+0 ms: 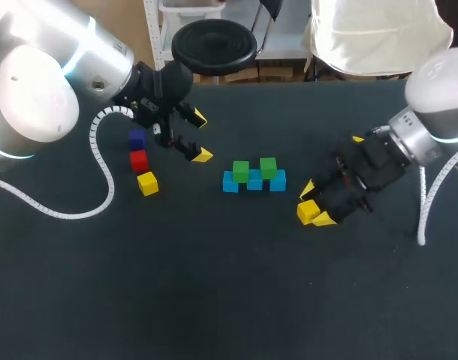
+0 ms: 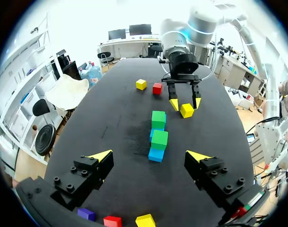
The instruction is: Place the blue cubes, place green cubes on the blue cubes, place the yellow cubes on the green cubes, then place the red cubes on the yellow cubes, and place purple cube on the red cubes.
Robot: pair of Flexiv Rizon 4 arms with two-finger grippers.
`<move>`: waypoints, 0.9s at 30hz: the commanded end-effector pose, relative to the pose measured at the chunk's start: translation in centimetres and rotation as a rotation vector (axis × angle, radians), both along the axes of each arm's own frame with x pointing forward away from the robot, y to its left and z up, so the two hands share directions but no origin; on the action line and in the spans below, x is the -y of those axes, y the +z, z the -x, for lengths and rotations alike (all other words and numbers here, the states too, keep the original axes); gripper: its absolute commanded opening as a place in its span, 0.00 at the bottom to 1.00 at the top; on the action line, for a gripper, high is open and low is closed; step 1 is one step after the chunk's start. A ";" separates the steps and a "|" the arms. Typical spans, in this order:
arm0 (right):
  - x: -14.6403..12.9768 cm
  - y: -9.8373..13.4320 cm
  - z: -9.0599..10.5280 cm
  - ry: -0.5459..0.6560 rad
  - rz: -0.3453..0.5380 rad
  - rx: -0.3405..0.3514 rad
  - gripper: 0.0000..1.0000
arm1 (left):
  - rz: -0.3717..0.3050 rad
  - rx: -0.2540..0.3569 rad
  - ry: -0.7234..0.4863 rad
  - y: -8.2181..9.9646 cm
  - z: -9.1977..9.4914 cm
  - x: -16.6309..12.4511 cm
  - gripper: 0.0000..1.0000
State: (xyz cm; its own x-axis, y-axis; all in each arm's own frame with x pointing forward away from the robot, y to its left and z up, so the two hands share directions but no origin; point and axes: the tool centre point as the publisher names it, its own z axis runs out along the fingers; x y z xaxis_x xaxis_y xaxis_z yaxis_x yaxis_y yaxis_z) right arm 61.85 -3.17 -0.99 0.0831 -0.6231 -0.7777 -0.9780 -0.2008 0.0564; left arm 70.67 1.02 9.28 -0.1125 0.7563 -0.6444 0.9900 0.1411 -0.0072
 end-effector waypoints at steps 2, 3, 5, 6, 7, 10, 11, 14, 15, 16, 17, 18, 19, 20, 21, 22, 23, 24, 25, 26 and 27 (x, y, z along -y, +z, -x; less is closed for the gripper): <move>-0.4 -0.3 -0.1 -0.016 0.011 0.009 0.44 | 0.006 0.004 -0.002 -0.1 0.1 -0.1 1.00; -0.5 -0.2 -0.2 -0.019 0.010 0.017 0.40 | 0.006 0.004 -0.002 -0.1 0.1 -0.1 1.00; -0.6 0.0 -0.2 -0.023 0.014 0.026 0.29 | 0.006 0.004 -0.002 -0.1 0.1 -0.1 1.00; -0.5 0.1 -0.2 -0.027 0.013 0.029 0.23 | 0.006 0.004 -0.002 -0.1 0.1 -0.1 1.00; -0.5 0.3 -0.1 -0.030 0.013 0.033 0.14 | 0.006 0.004 -0.002 -0.1 0.1 -0.1 1.00; -0.4 0.8 0.2 -0.047 0.010 0.046 0.00 | 0.006 0.004 -0.002 -0.1 0.1 -0.1 1.00; -0.4 0.9 0.3 -0.056 0.006 0.049 0.00 | 0.006 0.004 -0.002 -0.1 0.1 -0.1 1.00; -0.1 1.4 0.6 -0.106 -0.015 0.048 0.00 | 0.006 0.004 -0.002 -0.1 0.1 -0.1 1.00; -0.1 1.7 0.8 -0.124 -0.024 0.046 0.00 | 0.006 0.004 -0.002 -0.1 0.1 -0.1 1.00; -0.1 1.9 0.9 -0.136 -0.027 0.046 0.00 | 0.006 0.004 -0.002 -0.1 0.1 -0.1 1.00; -0.3 2.3 1.1 -0.141 -0.036 0.058 0.00 | 0.006 0.004 -0.002 -0.1 0.1 -0.1 1.00; -0.4 2.8 1.2 -0.154 -0.045 0.060 0.00 | 0.006 0.004 -0.002 -0.1 0.1 -0.1 1.00; -0.6 3.2 1.2 -0.155 -0.048 0.070 0.00 | 0.006 0.004 -0.002 -0.1 0.1 -0.1 1.00; -1.0 3.9 1.3 -0.148 -0.064 0.094 0.00 | 0.006 0.004 -0.002 -0.1 0.1 -0.1 1.00; -1.3 4.5 1.3 -0.146 -0.070 0.103 0.00 | 0.006 0.004 -0.002 -0.1 0.1 -0.1 1.00; -1.7 4.9 1.3 -0.144 -0.059 0.104 0.00 | 0.006 0.004 -0.002 -0.1 0.1 -0.1 1.00; -2.1 5.4 1.2 -0.138 -0.060 0.112 0.00 | 0.006 0.004 -0.002 -0.1 0.1 -0.1 1.00; -2.4 5.8 1.1 -0.131 -0.063 0.126 0.00 | 0.006 0.004 -0.002 -0.1 0.1 -0.1 1.00; -3.0 6.3 1.0 -0.137 -0.052 0.121 0.00 | 0.006 0.004 -0.002 -0.1 0.1 -0.1 1.00; -3.4 6.8 0.8 -0.128 -0.051 0.126 0.00 | 0.006 0.004 -0.002 -0.1 0.1 -0.1 1.00; -3.8 7.3 0.7 -0.124 -0.050 0.139 0.00 | 0.006 0.004 -0.002 -0.1 0.1 -0.1 1.00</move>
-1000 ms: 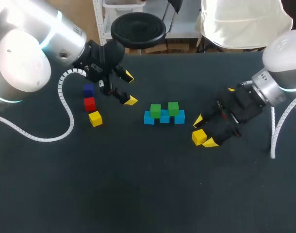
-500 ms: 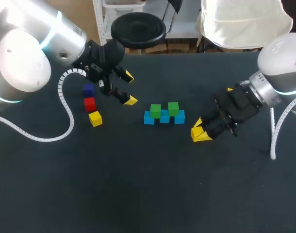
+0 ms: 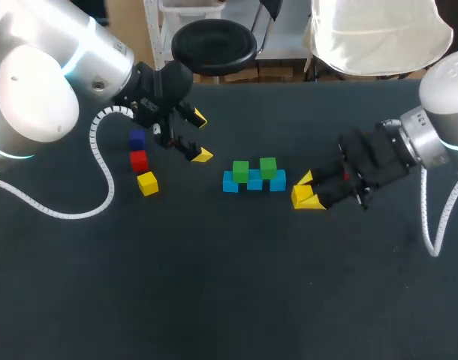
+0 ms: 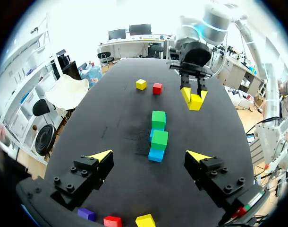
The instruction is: Place the blue cubes, place green cubes on the blue cubes, place the yellow cubes on the green cubes, then place the red cubes on the yellow cubes, and place purple cube on the red cubes.
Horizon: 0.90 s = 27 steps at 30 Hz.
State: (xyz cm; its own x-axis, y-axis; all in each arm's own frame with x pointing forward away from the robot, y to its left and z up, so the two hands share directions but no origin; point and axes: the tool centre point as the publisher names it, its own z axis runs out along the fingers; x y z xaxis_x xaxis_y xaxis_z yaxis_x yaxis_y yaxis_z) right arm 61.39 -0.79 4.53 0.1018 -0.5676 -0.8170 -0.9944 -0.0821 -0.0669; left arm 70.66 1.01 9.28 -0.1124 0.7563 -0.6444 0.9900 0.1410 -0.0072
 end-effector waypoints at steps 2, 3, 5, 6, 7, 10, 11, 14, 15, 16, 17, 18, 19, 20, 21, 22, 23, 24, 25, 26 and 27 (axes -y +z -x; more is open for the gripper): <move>-2.1 2.5 -0.1 -0.009 0.043 0.020 0.00 | 0.006 0.004 -0.002 -0.1 0.1 -0.1 1.00; -2.4 2.9 -0.3 -0.012 0.049 0.024 0.00 | 0.006 0.004 -0.002 -0.1 0.1 -0.1 1.00; -3.0 3.6 -0.6 -0.014 0.056 0.021 0.00 | 0.006 0.004 -0.002 -0.1 0.1 -0.1 1.00; -3.3 3.9 -0.8 -0.016 0.059 0.022 0.00 | 0.006 0.004 -0.002 -0.1 0.1 -0.1 1.00; -3.6 4.3 -1.0 -0.016 0.059 0.025 0.00 | 0.006 0.004 -0.002 -0.1 0.1 -0.1 1.00; -4.4 5.1 -1.6 -0.015 0.063 0.031 0.00 | 0.006 0.004 -0.002 -0.1 0.1 -0.1 1.00; -4.7 5.3 -1.8 -0.012 0.060 0.032 0.00 | 0.006 0.004 -0.002 -0.1 0.1 -0.1 1.00; -5.4 5.9 -2.4 -0.010 0.061 0.032 0.00 | 0.006 0.004 -0.002 -0.1 0.1 -0.1 1.00; -5.6 6.1 -2.6 -0.008 0.062 0.032 0.00 | 0.006 0.004 -0.002 -0.1 0.1 -0.1 1.00; -5.8 6.2 -2.7 -0.008 0.063 0.032 0.00 | 0.006 0.004 -0.002 -0.1 0.1 -0.1 1.00; -6.0 6.4 -2.9 -0.006 0.065 0.032 0.00 | 0.006 0.004 -0.002 -0.1 0.1 -0.1 1.00; -6.3 6.5 -3.1 -0.006 0.068 0.032 0.00 | 0.006 0.004 -0.002 -0.1 0.1 -0.1 1.00; -6.5 6.7 -3.2 -0.006 0.068 0.032 0.00 | 0.006 0.004 -0.002 -0.1 0.1 -0.1 1.00; -6.7 6.8 -3.4 -0.001 0.075 0.034 0.00 | 0.006 0.004 -0.002 -0.1 0.1 -0.1 1.00; -6.9 6.9 -3.6 0.000 0.075 0.034 0.00 | 0.006 0.004 -0.002 -0.1 0.1 -0.1 1.00; -7.1 7.0 -3.7 0.004 0.075 0.036 0.00 | 0.006 0.004 -0.002 -0.1 0.1 -0.1 1.00; -7.3 7.0 -3.9 0.007 0.079 0.036 0.00 | 0.006 0.004 -0.002 -0.1 0.1 -0.1 1.00; -7.4 7.1 -4.1 0.007 0.081 0.037 0.00 | 0.006 0.004 -0.002 -0.1 0.1 -0.1 1.00; -7.5 7.1 -4.2 0.003 0.095 0.027 0.00 | 0.006 0.004 -0.002 -0.1 0.1 -0.1 1.00; -7.6 7.1 -4.4 0.001 0.105 0.025 0.00 | 0.006 0.004 -0.002 -0.1 0.1 -0.1 1.00; -7.7 7.1 -4.6 0.003 0.102 0.026 0.00 | 0.006 0.004 -0.002 -0.1 0.1 -0.1 1.00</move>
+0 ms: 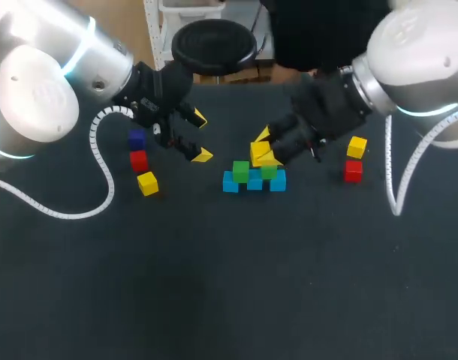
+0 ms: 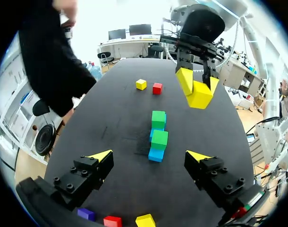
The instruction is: Place the blue cubes, place green cubes on the blue cubes, place the yellow cubes on the green cubes, then place the red cubes on the yellow cubes, and place purple cube on the red cubes.
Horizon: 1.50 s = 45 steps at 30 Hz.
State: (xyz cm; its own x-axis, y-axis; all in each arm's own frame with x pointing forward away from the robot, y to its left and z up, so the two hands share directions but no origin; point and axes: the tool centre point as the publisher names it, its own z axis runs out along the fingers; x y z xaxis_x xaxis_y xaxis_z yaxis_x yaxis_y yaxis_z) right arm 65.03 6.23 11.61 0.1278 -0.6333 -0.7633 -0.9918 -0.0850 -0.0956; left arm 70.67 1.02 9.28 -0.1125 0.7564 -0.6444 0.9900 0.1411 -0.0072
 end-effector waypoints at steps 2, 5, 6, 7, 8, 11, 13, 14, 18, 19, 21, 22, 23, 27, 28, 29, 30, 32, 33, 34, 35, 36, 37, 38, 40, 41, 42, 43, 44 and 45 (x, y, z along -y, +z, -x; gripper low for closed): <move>-0.7 0.0 -1.0 0.006 0.019 -0.010 0.00 | 0.006 0.004 -0.002 -0.1 0.1 -0.1 1.00; -0.7 0.0 -1.0 0.006 0.019 -0.010 0.00 | 0.006 0.004 -0.002 -0.1 0.1 -0.1 1.00; -0.7 0.0 -1.0 0.006 0.019 -0.010 0.00 | 0.006 0.004 -0.002 -0.1 0.1 -0.1 1.00; -0.7 0.0 -1.0 0.006 0.019 -0.010 0.00 | 0.006 0.004 -0.002 -0.1 0.1 -0.1 1.00; -0.7 0.0 -1.0 0.006 0.019 -0.010 0.00 | 0.006 0.004 -0.002 -0.1 0.1 -0.1 1.00; -0.7 0.0 -1.0 0.006 0.019 -0.010 0.00 | 0.006 0.004 -0.002 -0.1 0.1 -0.1 1.00; -0.7 0.0 -1.0 0.006 0.019 -0.010 0.00 | 0.006 0.004 -0.002 -0.1 0.1 -0.1 1.00; -0.7 0.0 -1.0 0.006 0.019 -0.010 0.00 | 0.006 0.004 -0.002 -0.1 0.1 -0.1 1.00; -0.3 -0.6 -1.1 -0.005 -0.004 -0.021 0.00 | 0.006 0.004 -0.002 -0.1 0.1 -0.1 1.00; -0.2 -0.8 -1.1 -0.007 -0.005 -0.027 0.00 | 0.006 0.004 -0.002 -0.1 0.1 -0.1 1.00; 0.1 -1.4 -1.3 -0.016 -0.019 -0.043 0.00 | 0.006 0.004 -0.002 -0.1 0.1 -0.1 1.00; 0.1 -1.7 -1.4 -0.019 -0.021 -0.053 0.00 | 0.006 0.004 -0.002 -0.1 0.1 -0.1 1.00; 0.3 -2.0 -1.5 -0.027 -0.028 -0.062 0.00 | 0.006 0.004 -0.002 -0.1 0.1 -0.1 1.00; 0.6 -2.8 -1.8 -0.030 -0.036 -0.081 0.00 | 0.006 0.004 -0.002 -0.1 0.1 -0.1 1.00; 0.6 -2.9 -1.8 -0.030 -0.036 -0.083 0.00 | 0.006 0.004 -0.002 -0.1 0.1 -0.1 1.00; 0.5 -3.0 -1.9 -0.029 -0.037 -0.085 0.00 | 0.006 0.004 -0.002 -0.1 0.1 -0.1 1.00; 0.5 -3.1 -1.9 -0.029 -0.037 -0.088 0.00 | 0.006 0.004 -0.002 -0.1 0.1 -0.1 1.00; 0.4 -3.3 -1.9 -0.031 -0.036 -0.097 0.00 | 0.006 0.004 -0.002 -0.1 0.1 -0.1 1.00; 0.3 -3.5 -1.9 -0.032 -0.033 -0.101 0.00 | 0.006 0.004 -0.002 -0.1 0.1 -0.1 1.00; 0.3 -3.6 -1.9 -0.032 -0.034 -0.104 0.00 | 0.006 0.004 -0.002 -0.1 0.1 -0.1 1.00; 0.2 -3.8 -1.9 -0.037 -0.026 -0.114 0.00 | 0.006 0.004 -0.002 -0.1 0.1 -0.1 1.00; 0.2 -3.9 -2.0 -0.038 -0.025 -0.116 0.00 | 0.006 0.004 -0.002 -0.1 0.1 -0.1 1.00; 0.2 -4.0 -2.0 -0.038 -0.026 -0.117 0.00 | 0.006 0.004 -0.002 -0.1 0.1 -0.1 1.00; 0.1 -4.1 -2.0 -0.039 -0.025 -0.119 0.00 | 0.006 0.004 -0.002 -0.1 0.1 -0.1 1.00; -0.1 -4.3 -2.0 -0.041 -0.021 -0.125 0.00 | 0.006 0.004 -0.002 -0.1 0.1 -0.1 1.00; -0.1 -4.3 -2.0 -0.041 -0.021 -0.126 0.00 | 0.006 0.004 -0.002 -0.1 0.1 -0.1 1.00; -0.2 -4.4 -2.0 -0.041 -0.021 -0.127 0.00 | 0.006 0.004 -0.002 -0.1 0.1 -0.1 1.00; -0.2 -4.4 -2.1 -0.041 -0.018 -0.128 0.00 | 0.006 0.004 -0.002 -0.1 0.1 -0.1 1.00; -0.3 -4.4 -2.1 -0.042 -0.017 -0.129 0.00 | 0.006 0.004 -0.002 -0.1 0.1 -0.1 1.00; -0.3 -4.4 -2.1 -0.042 -0.016 -0.129 0.00 | 0.006 0.004 -0.002 -0.1 0.1 -0.1 1.00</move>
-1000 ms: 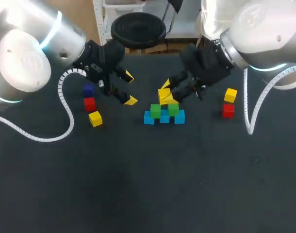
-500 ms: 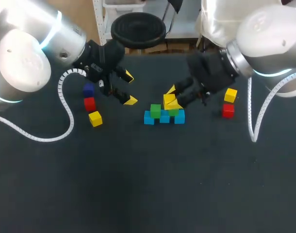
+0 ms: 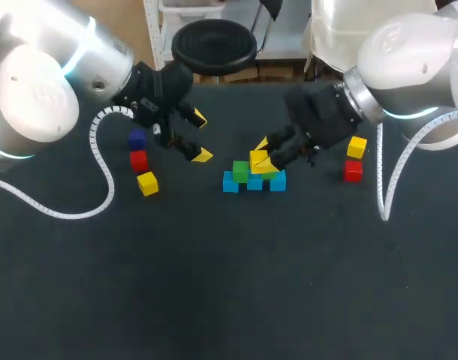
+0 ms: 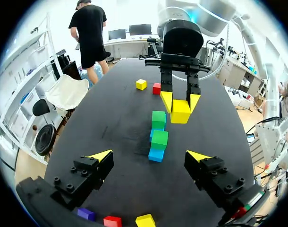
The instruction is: Place the blue cubes, place green cubes on the blue cubes, place the yellow cubes on the green cubes, then place the red cubes on the yellow cubes, and place purple cube on the red cubes.
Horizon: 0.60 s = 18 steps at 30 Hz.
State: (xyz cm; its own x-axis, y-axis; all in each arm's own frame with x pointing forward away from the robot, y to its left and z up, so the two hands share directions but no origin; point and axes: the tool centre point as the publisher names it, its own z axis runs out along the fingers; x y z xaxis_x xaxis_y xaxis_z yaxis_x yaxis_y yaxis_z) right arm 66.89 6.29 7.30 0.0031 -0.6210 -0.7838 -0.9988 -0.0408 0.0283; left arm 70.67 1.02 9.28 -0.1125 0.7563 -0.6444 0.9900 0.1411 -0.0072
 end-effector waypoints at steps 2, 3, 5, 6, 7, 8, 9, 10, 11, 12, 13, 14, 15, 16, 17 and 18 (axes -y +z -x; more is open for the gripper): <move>-0.2 -0.1 -0.3 -0.001 0.005 -0.003 0.00 | 0.006 0.004 -0.002 -0.1 0.1 -0.1 1.00; -0.2 -0.1 -0.3 -0.002 0.006 -0.004 0.00 | 0.006 0.004 -0.002 -0.1 0.1 -0.1 1.00; -0.2 -0.1 -0.3 -0.005 0.008 -0.005 0.00 | 0.006 0.004 -0.002 -0.1 0.1 -0.1 1.00; -0.2 -0.1 -0.2 -0.005 0.009 -0.007 0.00 | 0.006 0.004 -0.002 -0.1 0.1 -0.1 1.00; -0.1 -0.1 -0.2 -0.007 0.009 -0.007 0.00 | 0.006 0.004 -0.002 -0.1 0.1 -0.1 1.00; -0.1 -0.1 -0.2 -0.008 0.010 -0.008 0.00 | 0.006 0.004 -0.002 -0.1 0.1 -0.1 1.00; 0.0 -0.1 -0.2 -0.009 0.010 -0.009 0.00 | 0.006 0.004 -0.002 -0.1 0.1 -0.1 1.00; 0.0 -0.1 -0.2 -0.009 0.011 -0.009 0.00 | 0.006 0.004 -0.002 -0.1 0.1 -0.1 1.00; 0.0 -0.1 -0.2 -0.009 0.012 -0.010 0.00 | 0.006 0.004 -0.002 -0.1 0.1 -0.1 1.00; 0.0 -0.1 -0.2 -0.008 0.013 -0.011 0.00 | 0.006 0.004 -0.002 -0.1 0.1 -0.1 1.00; 0.0 -0.1 -0.3 -0.007 0.014 -0.012 0.00 | 0.006 0.004 -0.002 -0.1 0.1 -0.1 1.00; 0.1 -0.2 -0.3 -0.007 0.014 -0.012 0.00 | 0.006 0.004 -0.002 -0.1 0.1 -0.1 1.00; 0.1 -0.2 -0.4 -0.007 0.014 -0.012 0.00 | 0.006 0.004 -0.002 -0.1 0.1 -0.1 1.00; 0.1 -0.2 -0.4 -0.007 0.015 -0.013 0.00 | 0.006 0.004 -0.002 -0.1 0.1 -0.1 1.00; 0.1 -0.2 -0.5 -0.006 0.015 -0.013 0.00 | 0.006 0.004 -0.002 -0.1 0.1 -0.1 1.00; 0.2 -0.2 -0.5 -0.005 0.016 -0.013 0.00 | 0.006 0.004 -0.002 -0.1 0.1 -0.1 1.00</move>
